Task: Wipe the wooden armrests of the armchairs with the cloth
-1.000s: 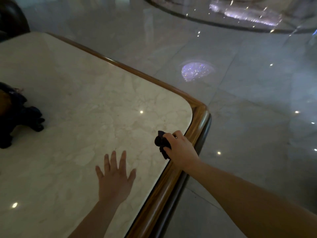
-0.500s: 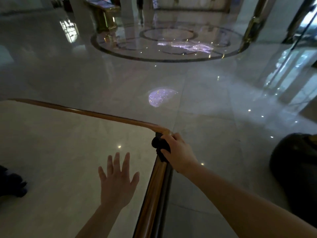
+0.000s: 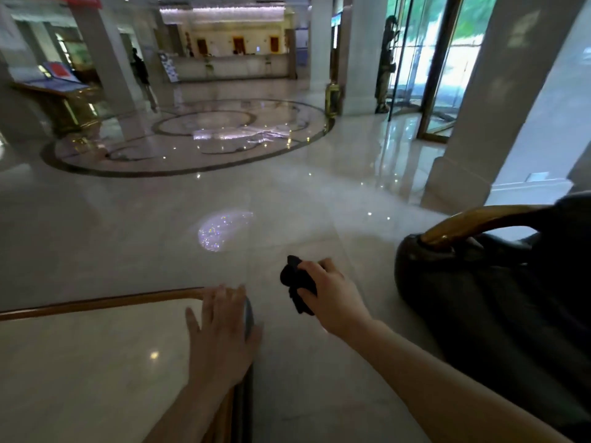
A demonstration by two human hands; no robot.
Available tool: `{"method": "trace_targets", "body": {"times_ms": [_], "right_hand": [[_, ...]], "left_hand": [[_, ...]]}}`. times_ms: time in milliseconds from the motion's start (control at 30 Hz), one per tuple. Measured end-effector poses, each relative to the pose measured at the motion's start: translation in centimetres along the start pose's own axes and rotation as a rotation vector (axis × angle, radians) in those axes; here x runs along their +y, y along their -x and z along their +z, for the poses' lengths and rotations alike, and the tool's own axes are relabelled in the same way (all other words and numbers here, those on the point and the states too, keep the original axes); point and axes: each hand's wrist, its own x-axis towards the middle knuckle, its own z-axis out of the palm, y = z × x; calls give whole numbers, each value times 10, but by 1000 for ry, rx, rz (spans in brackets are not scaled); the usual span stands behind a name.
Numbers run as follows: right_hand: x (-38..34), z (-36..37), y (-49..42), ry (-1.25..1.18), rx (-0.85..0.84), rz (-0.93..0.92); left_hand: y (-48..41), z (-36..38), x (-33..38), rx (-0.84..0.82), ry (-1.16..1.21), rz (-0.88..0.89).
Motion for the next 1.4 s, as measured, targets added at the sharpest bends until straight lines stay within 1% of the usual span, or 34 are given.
{"method": "trace_targets", "body": {"times_ms": [233, 533, 767, 933, 1067, 1233, 1400], "right_hand": [[88, -82, 80, 30, 154, 127], [201, -196, 201, 88, 298, 321], [267, -268, 293, 153, 414, 488], [295, -295, 344, 167, 512, 592], [314, -304, 376, 176, 558, 675], [331, -309, 407, 161, 622, 814], [343, -309, 442, 179, 662, 979]], "left_hand": [[10, -15, 122, 27, 99, 164], [30, -17, 303, 35, 131, 412], [52, -17, 430, 27, 189, 620], [65, -17, 490, 22, 224, 734], [71, -10, 528, 1, 261, 816], [73, 6, 574, -41, 288, 933], [81, 23, 620, -101, 364, 1085]]}}
